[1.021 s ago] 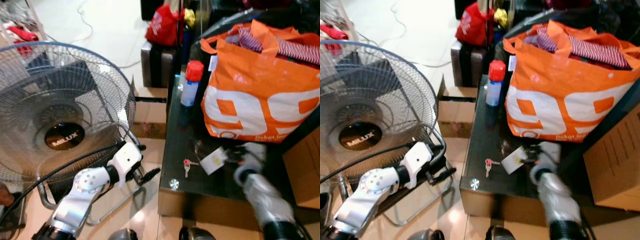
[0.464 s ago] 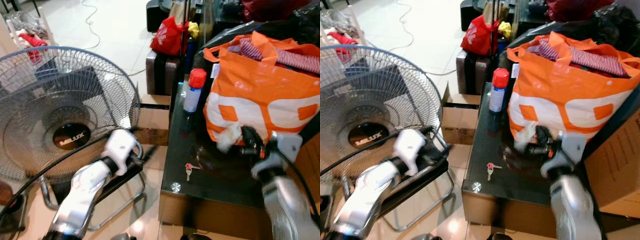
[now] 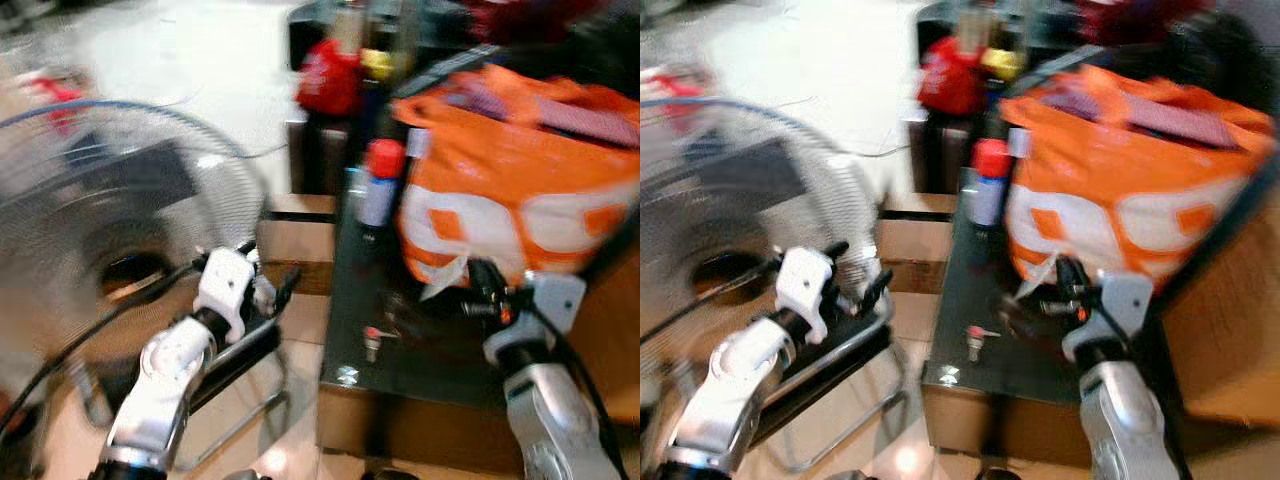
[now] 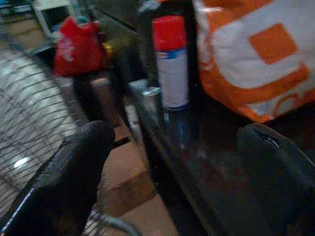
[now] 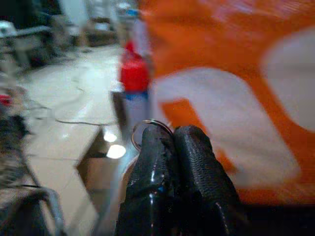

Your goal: Hang keys on a hook

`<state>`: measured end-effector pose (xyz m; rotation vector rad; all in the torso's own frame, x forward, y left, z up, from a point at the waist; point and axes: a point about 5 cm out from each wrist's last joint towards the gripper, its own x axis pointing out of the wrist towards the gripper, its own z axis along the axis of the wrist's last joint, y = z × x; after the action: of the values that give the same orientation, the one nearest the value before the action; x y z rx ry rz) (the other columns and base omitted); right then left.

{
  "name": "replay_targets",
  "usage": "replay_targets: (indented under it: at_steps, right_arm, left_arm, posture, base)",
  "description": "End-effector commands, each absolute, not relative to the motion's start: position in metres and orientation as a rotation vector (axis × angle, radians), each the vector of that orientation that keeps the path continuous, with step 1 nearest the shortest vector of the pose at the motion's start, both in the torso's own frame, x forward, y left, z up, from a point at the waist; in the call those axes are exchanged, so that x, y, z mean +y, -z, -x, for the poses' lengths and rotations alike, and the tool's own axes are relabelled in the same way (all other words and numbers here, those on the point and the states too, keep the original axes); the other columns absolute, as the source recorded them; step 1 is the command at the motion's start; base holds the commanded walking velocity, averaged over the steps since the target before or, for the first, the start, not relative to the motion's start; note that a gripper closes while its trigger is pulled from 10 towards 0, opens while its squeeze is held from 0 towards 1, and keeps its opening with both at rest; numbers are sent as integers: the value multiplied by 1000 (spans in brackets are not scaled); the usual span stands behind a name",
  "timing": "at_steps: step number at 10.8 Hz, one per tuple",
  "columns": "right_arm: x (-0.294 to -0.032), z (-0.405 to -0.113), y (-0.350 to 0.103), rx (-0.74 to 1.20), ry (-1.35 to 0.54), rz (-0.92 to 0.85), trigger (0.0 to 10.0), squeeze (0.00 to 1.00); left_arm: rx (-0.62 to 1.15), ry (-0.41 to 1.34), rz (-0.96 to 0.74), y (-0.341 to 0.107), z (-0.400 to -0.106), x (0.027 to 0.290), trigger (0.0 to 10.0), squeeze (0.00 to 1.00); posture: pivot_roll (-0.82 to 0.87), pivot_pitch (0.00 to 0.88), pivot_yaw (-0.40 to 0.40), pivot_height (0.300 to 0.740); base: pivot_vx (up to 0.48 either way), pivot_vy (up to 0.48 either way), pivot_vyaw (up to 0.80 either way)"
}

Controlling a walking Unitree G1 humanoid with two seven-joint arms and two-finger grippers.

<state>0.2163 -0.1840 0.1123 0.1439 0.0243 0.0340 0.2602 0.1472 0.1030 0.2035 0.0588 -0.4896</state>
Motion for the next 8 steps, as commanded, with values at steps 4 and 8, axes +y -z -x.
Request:
replay_targets:
  at_steps: [4, 8]
  right_arm:
    - [-191, -219, -114, 8, 25, -136, 10000, 0]
    - [-196, -218, -109, 30, 40, -129, 10000, 0]
  left_arm:
    - [68, 473, -213, -101, -266, 144, 10000, 0]
    - [83, 484, -229, -98, -261, 142, 10000, 0]
  posture:
    - [-108, 0, 10, 740]
    - [-100, 0, -13, 740]
  base:
    - [0, 0, -800]
    - [0, 0, -800]
